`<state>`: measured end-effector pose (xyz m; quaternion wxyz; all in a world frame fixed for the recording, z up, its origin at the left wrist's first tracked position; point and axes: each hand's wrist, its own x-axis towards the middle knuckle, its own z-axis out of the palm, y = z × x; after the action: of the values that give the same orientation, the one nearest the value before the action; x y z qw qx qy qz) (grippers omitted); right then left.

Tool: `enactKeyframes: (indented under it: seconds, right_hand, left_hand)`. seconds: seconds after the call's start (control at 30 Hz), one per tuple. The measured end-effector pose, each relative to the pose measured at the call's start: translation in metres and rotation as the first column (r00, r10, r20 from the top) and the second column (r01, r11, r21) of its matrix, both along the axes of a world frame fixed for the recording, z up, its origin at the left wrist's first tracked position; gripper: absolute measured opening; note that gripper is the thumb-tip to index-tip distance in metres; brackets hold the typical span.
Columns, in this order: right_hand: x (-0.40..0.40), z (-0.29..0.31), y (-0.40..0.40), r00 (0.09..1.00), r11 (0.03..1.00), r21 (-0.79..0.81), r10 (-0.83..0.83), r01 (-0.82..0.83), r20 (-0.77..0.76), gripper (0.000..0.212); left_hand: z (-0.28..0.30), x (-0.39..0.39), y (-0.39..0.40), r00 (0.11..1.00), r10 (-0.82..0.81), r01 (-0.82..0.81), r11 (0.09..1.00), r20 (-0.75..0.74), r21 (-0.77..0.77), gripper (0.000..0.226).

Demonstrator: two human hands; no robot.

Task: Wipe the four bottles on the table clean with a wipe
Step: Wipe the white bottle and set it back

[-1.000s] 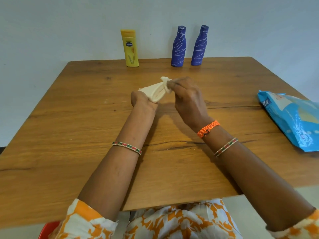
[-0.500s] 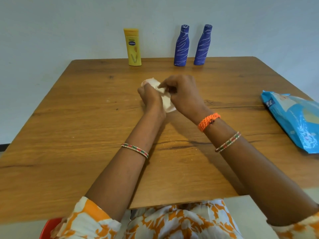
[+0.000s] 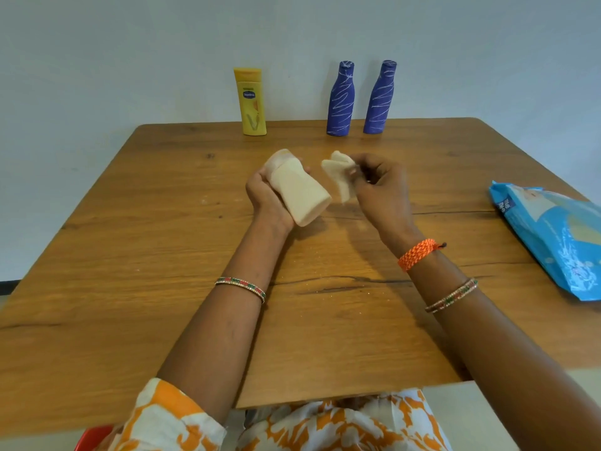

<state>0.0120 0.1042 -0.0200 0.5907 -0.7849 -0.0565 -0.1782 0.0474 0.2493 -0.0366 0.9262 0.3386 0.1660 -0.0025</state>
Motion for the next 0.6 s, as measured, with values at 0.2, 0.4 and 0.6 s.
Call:
enactKeyframes:
  seconds: [0.2, 0.4, 0.6]
  right_hand:
    - [-0.019, -0.006, 0.026, 0.978, 0.983, -0.119, 0.159, -0.143, 0.136, 0.013]
    - [-0.022, -0.006, 0.028, 0.954, 0.942, -0.308, 0.209, -0.137, 0.214, 0.027]
    - [-0.014, -0.009, 0.023, 0.862, 0.715, -0.699, 0.346, 0.015, 0.372, 0.022]
  left_hand:
    - [-0.008, 0.004, -0.004, 0.998, -0.035, 0.036, 0.999, -0.043, 0.017, 0.063]
    - [0.001, -0.005, -0.014, 0.966, -0.259, 0.258, 0.966, -0.018, -0.016, 0.055]
    - [-0.003, -0.008, -0.002, 0.899, -0.438, 0.437, 0.896, -0.004, 0.078, 0.075]
